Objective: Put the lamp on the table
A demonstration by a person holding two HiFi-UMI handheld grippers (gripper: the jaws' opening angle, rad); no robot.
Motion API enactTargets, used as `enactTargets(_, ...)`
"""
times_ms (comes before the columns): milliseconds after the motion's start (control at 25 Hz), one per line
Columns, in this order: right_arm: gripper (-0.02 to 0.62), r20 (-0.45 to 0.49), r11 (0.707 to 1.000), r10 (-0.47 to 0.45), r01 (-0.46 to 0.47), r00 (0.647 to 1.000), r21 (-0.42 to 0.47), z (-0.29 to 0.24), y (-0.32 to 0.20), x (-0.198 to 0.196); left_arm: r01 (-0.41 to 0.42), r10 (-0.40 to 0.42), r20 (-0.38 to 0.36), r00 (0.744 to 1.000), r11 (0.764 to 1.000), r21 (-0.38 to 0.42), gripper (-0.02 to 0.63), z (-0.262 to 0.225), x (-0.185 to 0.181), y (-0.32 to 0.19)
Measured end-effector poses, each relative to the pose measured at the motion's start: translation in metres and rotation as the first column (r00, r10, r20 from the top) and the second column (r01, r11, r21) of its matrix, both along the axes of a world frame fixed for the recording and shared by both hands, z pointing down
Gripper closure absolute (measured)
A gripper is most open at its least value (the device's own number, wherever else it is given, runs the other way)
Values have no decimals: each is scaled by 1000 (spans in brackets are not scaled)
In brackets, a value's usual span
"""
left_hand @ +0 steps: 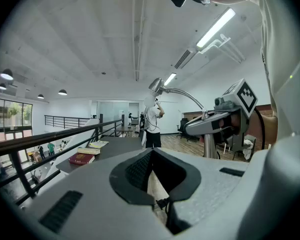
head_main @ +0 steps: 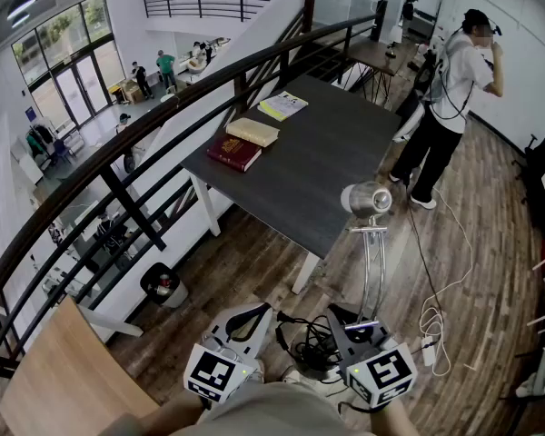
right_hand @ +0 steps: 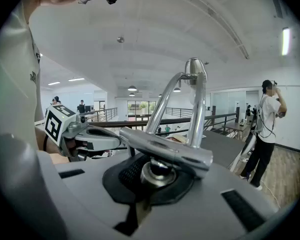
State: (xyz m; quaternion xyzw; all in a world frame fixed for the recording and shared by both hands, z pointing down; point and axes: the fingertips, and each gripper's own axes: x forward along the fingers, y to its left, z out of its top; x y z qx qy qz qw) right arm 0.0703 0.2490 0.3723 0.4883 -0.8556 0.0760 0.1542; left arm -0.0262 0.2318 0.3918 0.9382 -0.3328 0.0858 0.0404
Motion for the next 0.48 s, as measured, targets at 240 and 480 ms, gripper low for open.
enactTargets(240, 598, 1, 1000, -4, 4, 1000, -7, 3, 2, -3, 2, -2, 0, 1000, 1000, -5, 601, 2, -2, 2)
enactTargets(480, 598, 23, 1000, 18, -18, 1000, -15, 4, 4, -1, -3, 3, -4, 1000, 1000, -9, 601, 2, -1, 7)
